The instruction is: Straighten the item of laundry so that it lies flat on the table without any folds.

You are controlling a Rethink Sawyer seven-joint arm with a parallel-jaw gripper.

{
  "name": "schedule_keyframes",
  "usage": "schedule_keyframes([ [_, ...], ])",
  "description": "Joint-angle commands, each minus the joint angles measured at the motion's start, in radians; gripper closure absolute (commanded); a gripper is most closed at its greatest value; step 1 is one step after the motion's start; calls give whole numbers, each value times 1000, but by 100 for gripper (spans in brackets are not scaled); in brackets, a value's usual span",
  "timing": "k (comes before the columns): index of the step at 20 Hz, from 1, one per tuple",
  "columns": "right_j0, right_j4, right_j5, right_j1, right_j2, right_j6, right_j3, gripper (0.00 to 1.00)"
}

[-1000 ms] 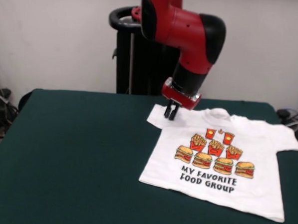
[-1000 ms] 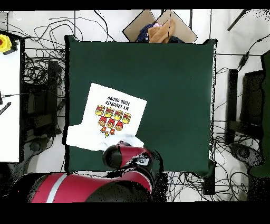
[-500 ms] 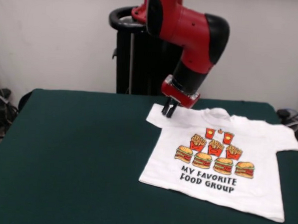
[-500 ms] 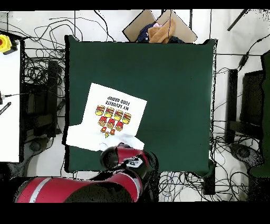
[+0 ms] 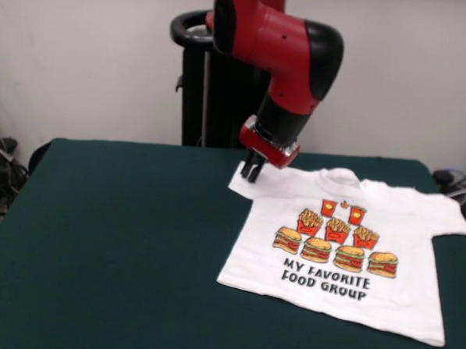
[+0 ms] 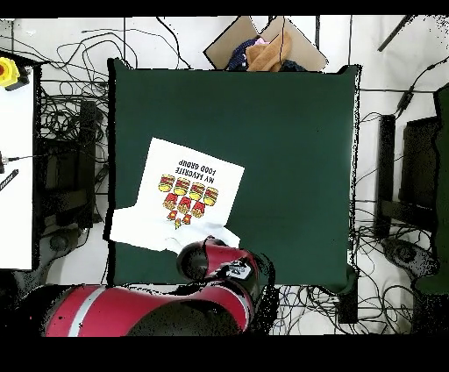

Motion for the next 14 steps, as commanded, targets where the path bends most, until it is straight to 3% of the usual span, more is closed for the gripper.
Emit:
schedule_keyframes([
  [1, -16, 42, -42, 20, 85, 146, -65, 100],
  [9, 27, 62, -15, 60, 48, 145, -105, 100],
  [14, 60, 88, -43, 128, 22, 163, -151, 100],
])
